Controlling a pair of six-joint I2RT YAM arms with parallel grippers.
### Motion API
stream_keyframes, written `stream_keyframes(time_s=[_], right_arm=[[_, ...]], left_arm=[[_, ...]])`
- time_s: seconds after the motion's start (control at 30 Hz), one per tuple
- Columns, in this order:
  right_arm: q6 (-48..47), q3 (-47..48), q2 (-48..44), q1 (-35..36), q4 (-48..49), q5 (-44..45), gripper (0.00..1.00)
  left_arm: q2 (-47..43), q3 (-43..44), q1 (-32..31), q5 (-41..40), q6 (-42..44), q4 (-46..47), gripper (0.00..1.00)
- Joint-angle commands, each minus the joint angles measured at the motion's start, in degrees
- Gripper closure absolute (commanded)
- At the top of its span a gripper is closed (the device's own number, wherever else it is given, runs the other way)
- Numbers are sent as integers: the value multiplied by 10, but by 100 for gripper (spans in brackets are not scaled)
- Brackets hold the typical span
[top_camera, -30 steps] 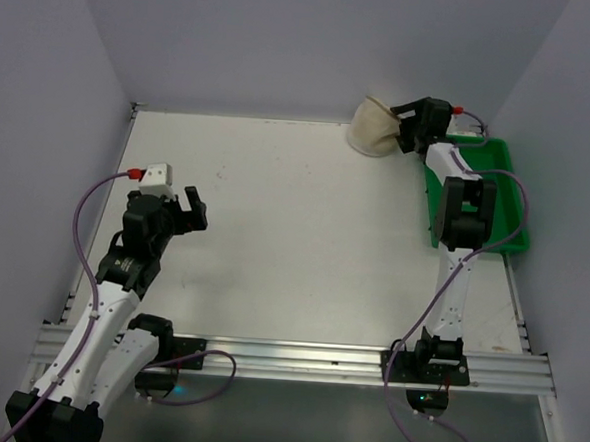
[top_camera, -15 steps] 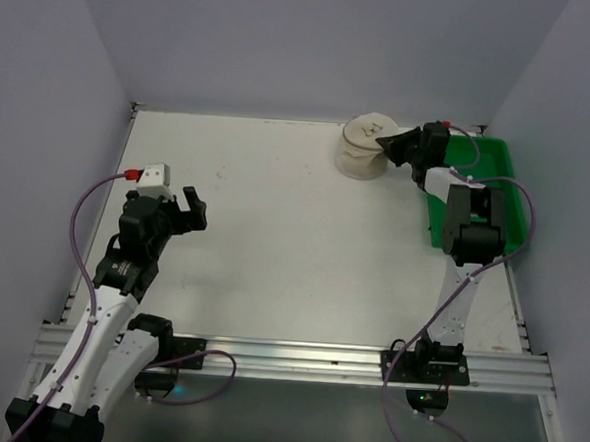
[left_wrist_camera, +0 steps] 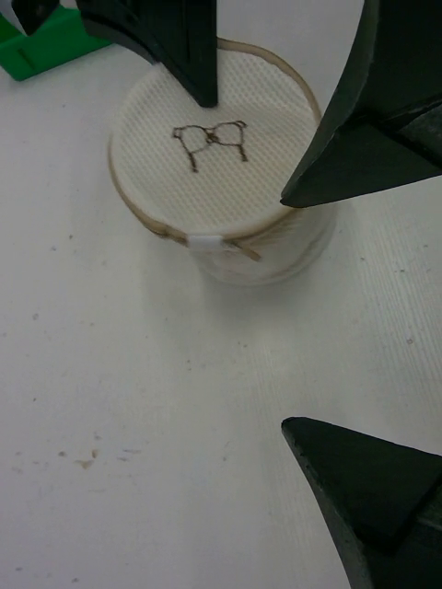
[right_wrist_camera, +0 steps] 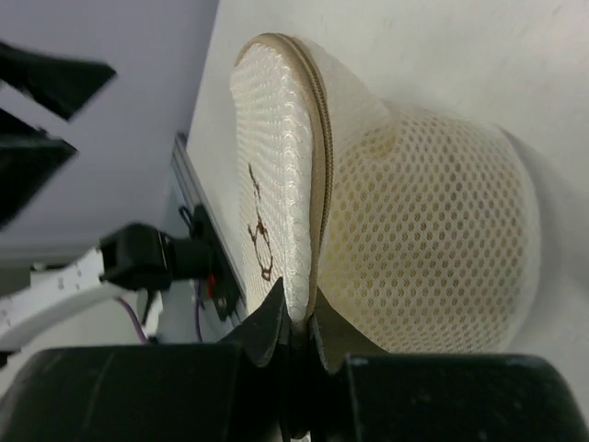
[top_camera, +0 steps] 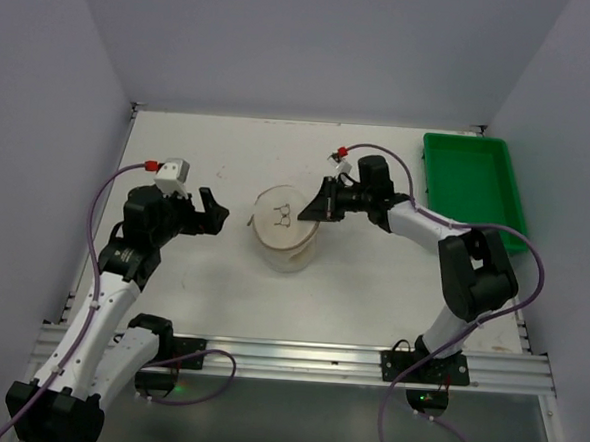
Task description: Unzip the laundry bag and remove the bra
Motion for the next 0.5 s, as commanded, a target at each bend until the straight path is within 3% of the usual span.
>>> stream_keyframes(time_s=[0.0, 0.1, 0.13, 0.2, 0.23, 0.33, 0.47], right_arm=[[-194, 41, 12, 30, -186, -83, 98], [-231, 41, 26, 35, -242, -111, 77], [-233, 39, 19, 35, -256, -80, 63], [-236, 39, -19, 35, -273, 14, 53], [-233, 39, -37, 35, -282, 57, 42], [-208, 40, -123, 34, -298, 189, 32], [-149, 7, -237, 35, -287, 255, 22]], left_arm=[[0, 38, -1, 76, 6, -15, 0], [17, 32, -1, 126, -3, 2, 0], [24, 33, -2, 141, -10, 7, 0], [49, 35, -10, 171, -15, 18, 0], [59, 35, -17, 171, -16, 27, 0], [101, 47, -47, 176, -12, 33, 0], [163, 66, -81, 180, -23, 52, 0]])
